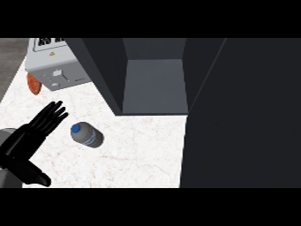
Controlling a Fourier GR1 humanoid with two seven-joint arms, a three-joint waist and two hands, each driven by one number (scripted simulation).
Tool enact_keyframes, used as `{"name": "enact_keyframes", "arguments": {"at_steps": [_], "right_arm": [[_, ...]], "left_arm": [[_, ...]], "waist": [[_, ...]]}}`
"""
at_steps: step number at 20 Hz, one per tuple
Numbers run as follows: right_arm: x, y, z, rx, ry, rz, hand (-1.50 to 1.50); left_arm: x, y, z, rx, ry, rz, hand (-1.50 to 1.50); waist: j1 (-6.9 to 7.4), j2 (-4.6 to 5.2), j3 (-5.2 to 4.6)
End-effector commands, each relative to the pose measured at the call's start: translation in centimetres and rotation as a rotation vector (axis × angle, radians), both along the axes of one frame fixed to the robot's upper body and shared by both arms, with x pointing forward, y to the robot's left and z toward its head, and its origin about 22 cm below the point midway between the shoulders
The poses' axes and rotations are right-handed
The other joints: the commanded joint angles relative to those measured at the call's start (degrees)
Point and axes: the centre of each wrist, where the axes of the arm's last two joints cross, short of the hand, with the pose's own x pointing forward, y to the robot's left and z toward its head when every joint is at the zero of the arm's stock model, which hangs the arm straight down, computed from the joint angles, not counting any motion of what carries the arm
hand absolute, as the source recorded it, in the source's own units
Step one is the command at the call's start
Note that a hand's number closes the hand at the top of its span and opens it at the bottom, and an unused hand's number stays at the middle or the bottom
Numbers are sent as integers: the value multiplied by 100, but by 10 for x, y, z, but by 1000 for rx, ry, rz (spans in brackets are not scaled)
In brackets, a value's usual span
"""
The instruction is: Pick up the bottled water, place it into the cabinet and close the cabinet
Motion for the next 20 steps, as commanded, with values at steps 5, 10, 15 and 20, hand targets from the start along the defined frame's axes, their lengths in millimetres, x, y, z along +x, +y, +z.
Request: {"name": "enact_keyframes", "arguments": {"at_steps": [5,10,15,20], "right_arm": [[-1,4,-6,37,-5,-4,-150],[-15,-11,0,4,16,6,-150],[-20,-19,14,12,-3,31,-150],[-22,-15,-5,0,-1,27,-150]], "left_arm": [[19,7,-40,-1,105,39,-150],[34,-13,-61,-37,156,34,-150],[29,-4,-73,-52,193,38,-150],[39,-16,-77,-58,170,22,-150]], "waist": [[-23,9,-3],[-63,12,-5],[-71,18,-7],[-120,26,-10]]}}
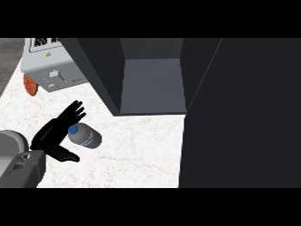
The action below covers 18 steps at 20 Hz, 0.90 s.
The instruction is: Pick up the bottled water, place it into the cabinet and close the cabinet
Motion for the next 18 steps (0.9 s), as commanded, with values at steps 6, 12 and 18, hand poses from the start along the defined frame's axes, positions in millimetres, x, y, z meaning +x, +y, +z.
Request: {"name": "enact_keyframes", "arguments": {"at_steps": [6,12,18], "right_arm": [[3,6,-6,-12,-4,22,-150],[8,10,-13,3,2,28,-150],[20,7,-8,-3,-9,5,-150]], "left_arm": [[-2,-4,-13,-82,-9,-51,-150],[5,-33,-21,-122,14,-63,-150],[-7,-42,-33,-232,57,-117,-150]], "waist": [[-50,24,-8],[-47,27,-7],[-22,44,-12]]}}
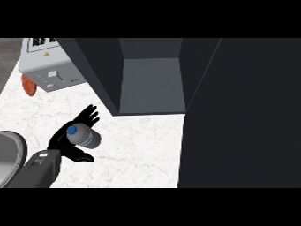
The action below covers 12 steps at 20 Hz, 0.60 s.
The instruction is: Pick up the bottled water, place it into the cabinet and close the cabinet
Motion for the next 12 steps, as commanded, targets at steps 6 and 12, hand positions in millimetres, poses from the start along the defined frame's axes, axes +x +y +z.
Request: {"name": "enact_keyframes", "arguments": {"at_steps": [6,12], "right_arm": [[2,-10,5,16,1,-9,-150],[11,9,-2,18,13,14,-150]], "left_arm": [[-8,-21,-13,-209,20,-116,-150],[-10,-36,-18,-260,23,-169,-150]], "waist": [[12,-10,4],[55,-3,1]]}}
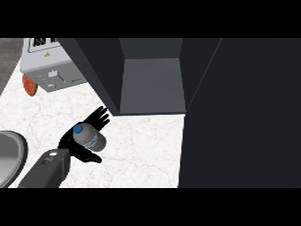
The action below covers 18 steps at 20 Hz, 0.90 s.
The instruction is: Pick up the bottled water, place it into the cabinet and close the cabinet
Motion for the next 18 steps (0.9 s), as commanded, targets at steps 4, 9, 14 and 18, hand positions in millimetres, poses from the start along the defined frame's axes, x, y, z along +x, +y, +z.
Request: {"name": "enact_keyframes", "arguments": {"at_steps": [4,9,14,18], "right_arm": [[-2,7,-4,-16,2,12,-150],[4,-4,-3,-18,6,-2,-150],[6,0,-13,-8,-4,-5,-150],[-3,-7,-16,-11,26,-15,-150]], "left_arm": [[-10,-20,-10,-160,-59,-118,150],[-12,-18,-11,-182,-63,-106,150],[-6,-21,-6,-164,-105,-106,150],[11,-8,9,-141,-147,-7,150]], "waist": [[7,-4,-9],[38,-2,-5],[56,-15,-1],[55,-24,3]]}}
